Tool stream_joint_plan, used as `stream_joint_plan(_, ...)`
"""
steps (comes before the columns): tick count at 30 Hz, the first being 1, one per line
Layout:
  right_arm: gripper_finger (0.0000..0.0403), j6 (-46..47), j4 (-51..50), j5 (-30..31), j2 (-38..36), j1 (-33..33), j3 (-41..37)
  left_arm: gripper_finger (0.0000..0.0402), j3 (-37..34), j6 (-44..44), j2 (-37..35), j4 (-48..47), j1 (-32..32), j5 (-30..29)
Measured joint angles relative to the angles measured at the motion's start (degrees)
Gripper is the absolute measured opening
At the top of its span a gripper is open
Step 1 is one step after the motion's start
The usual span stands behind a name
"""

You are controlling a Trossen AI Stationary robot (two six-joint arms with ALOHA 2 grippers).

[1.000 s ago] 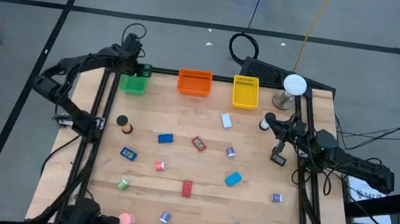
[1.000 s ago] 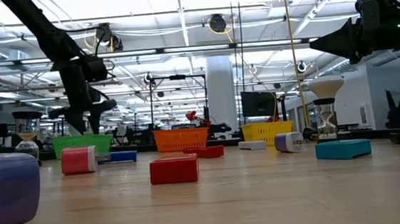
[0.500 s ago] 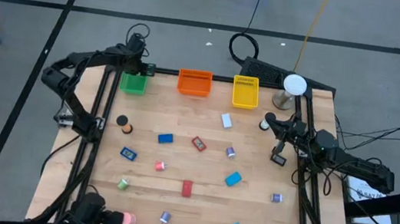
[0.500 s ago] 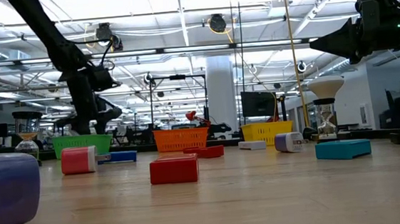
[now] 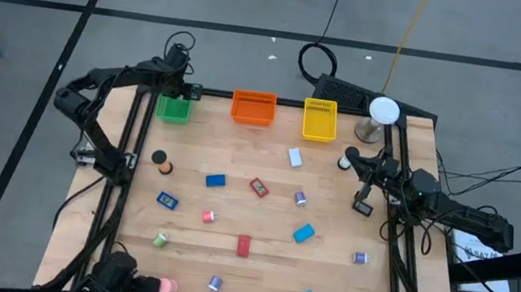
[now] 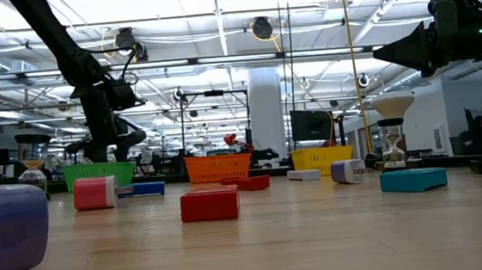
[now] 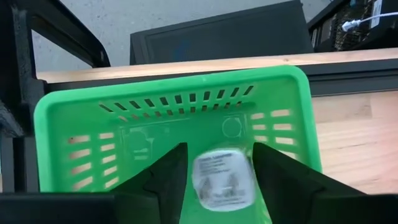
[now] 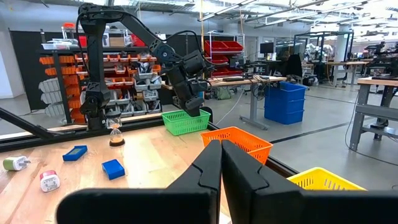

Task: Pick & Place Office items
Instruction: Put the top green charger adaptor into the green bin, then adjust the green bin

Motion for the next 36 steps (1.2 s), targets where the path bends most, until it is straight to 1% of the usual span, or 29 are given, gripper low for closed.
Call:
stream_joint_plan(7, 0.0004, 0.0, 0.0, 0.0, 0.0, 0.0, 0.0, 0.0203, 0.1, 1.2, 0.0, -1.1, 0.0, 0.1)
stream_joint_plan(12, 0.0004, 0.0, 0.0, 0.0, 0.0, 0.0, 0.0, 0.0204, 2.2, 2.4, -0.1, -3.9, 0.0, 0.4)
stream_joint_plan(17, 0.0004, 0.0, 0.0, 0.0, 0.0, 0.0, 0.0, 0.0204, 5.8, 4.0, -0.1, -8.7, -0.1, 0.4)
stream_joint_plan(22, 0.0004, 0.0, 0.0, 0.0, 0.0, 0.0, 0.0, 0.0201, 9.3, 5.9, -0.1, -16.1, -0.4, 0.2)
stream_joint_plan(23, 0.0004, 0.0, 0.0, 0.0, 0.0, 0.0, 0.0, 0.0197, 9.9, 6.4, -0.1, -17.5, -0.7, -0.5)
stream_joint_plan(27, 0.0004, 0.0, 0.0, 0.0, 0.0, 0.0, 0.0, 0.0164, 11.8, 8.9, -0.1, -24.1, -2.1, -4.2)
stream_joint_plan(31, 0.0004, 0.0, 0.0, 0.0, 0.0, 0.0, 0.0, 0.0113, 11.4, 9.2, -0.2, -28.6, -3.7, -4.5)
stream_joint_plan(34, 0.0004, 0.0, 0.0, 0.0, 0.0, 0.0, 0.0, 0.0071, 10.5, 9.1, -0.2, -29.5, -4.9, -4.0)
stream_joint_plan(36, 0.0004, 0.0, 0.0, 0.0, 0.0, 0.0, 0.0, 0.0046, 10.1, 8.5, -0.2, -27.8, -5.6, -3.7)
